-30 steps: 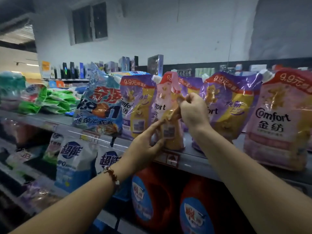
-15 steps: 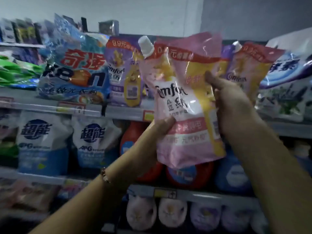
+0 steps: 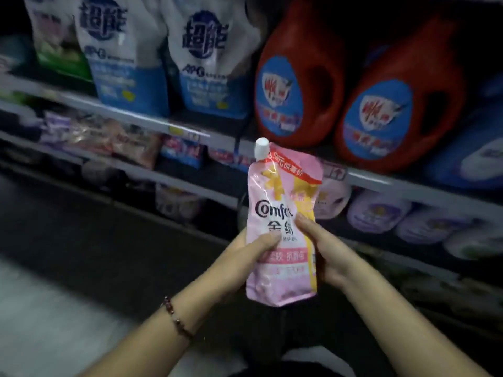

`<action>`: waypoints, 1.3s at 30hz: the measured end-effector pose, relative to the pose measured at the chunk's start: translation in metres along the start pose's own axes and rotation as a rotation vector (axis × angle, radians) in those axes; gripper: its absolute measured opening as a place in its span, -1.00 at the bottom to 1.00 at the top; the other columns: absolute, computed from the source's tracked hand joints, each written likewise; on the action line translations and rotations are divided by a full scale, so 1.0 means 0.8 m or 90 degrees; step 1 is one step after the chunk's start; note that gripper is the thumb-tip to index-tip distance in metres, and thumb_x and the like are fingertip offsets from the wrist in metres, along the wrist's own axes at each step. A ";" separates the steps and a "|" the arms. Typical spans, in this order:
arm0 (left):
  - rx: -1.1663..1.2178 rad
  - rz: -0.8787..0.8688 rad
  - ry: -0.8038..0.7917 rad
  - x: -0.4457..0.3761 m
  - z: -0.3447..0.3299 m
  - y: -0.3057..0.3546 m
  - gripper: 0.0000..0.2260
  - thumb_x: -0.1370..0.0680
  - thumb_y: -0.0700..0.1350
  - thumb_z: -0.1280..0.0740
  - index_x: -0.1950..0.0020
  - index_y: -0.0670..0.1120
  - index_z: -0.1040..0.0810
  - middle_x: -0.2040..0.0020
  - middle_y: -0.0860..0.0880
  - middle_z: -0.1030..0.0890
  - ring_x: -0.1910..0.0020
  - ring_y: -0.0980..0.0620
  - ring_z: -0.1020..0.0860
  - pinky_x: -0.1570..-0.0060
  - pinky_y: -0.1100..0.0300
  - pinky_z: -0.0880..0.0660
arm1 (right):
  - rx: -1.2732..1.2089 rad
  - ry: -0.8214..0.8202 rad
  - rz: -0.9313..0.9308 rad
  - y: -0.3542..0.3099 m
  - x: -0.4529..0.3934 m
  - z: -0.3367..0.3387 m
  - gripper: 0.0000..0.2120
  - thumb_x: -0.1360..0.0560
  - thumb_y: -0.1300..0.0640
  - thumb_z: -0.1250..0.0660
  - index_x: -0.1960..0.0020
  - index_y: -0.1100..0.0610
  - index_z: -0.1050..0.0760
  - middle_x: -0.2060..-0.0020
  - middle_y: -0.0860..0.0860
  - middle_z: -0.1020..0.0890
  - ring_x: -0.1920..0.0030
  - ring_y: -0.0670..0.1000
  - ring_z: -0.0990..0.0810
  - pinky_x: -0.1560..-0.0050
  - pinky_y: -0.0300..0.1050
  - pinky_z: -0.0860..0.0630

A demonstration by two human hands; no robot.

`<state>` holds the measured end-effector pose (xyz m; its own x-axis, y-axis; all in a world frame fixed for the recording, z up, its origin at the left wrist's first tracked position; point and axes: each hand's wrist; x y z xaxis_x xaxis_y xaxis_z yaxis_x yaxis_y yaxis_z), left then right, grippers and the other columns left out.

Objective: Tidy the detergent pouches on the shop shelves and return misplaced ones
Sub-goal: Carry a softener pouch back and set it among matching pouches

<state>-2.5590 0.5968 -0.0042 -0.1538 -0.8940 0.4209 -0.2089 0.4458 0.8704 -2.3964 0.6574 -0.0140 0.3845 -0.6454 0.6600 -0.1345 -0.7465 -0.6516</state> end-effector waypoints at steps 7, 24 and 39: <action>-0.241 -0.010 0.168 0.023 -0.002 -0.025 -0.62 -0.50 0.08 -0.34 -0.32 0.25 -0.46 -0.10 0.17 -0.68 -0.06 0.15 -0.66 -0.14 -0.03 -0.59 | -0.161 -0.011 -0.058 0.064 -0.038 -0.021 -0.59 -0.42 -0.09 -0.35 -0.13 0.17 -0.64 -0.01 0.18 -0.70 0.07 0.15 -0.70 0.03 0.06 -0.63; 0.148 0.050 0.108 0.036 0.026 -0.081 -0.62 -0.50 -0.01 -0.37 -0.31 -0.07 -0.54 -0.15 -0.11 -0.69 -0.14 -0.11 -0.66 -0.10 0.04 -0.60 | 0.290 0.047 0.179 0.074 0.010 -0.014 -0.63 -0.50 0.22 -0.42 -0.28 0.05 -0.49 -0.07 0.02 -0.70 -0.04 0.08 -0.69 -0.11 0.11 -0.60; 0.433 0.182 0.028 0.032 0.023 -0.089 -0.63 -0.49 0.07 -0.35 -0.18 -0.12 -0.65 -0.11 -0.23 -0.68 0.05 -0.18 -0.69 -0.16 -0.16 -0.54 | 0.599 0.150 0.231 0.056 0.057 -0.072 -0.12 -0.24 -0.29 -0.39 -0.48 -0.31 -0.09 -0.23 -0.18 -0.54 -0.13 -0.09 -0.59 -0.11 0.03 -0.58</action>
<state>-2.5660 0.5435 -0.0600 -0.2558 -0.7329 0.6304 -0.7212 0.5789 0.3804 -2.4375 0.5852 0.0080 0.2615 -0.8972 0.3558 0.5999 -0.1377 -0.7882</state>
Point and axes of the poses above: each hand's wrist, its own x-axis away from the middle knuckle, its own z-axis out of the back of the hand, y = z × x
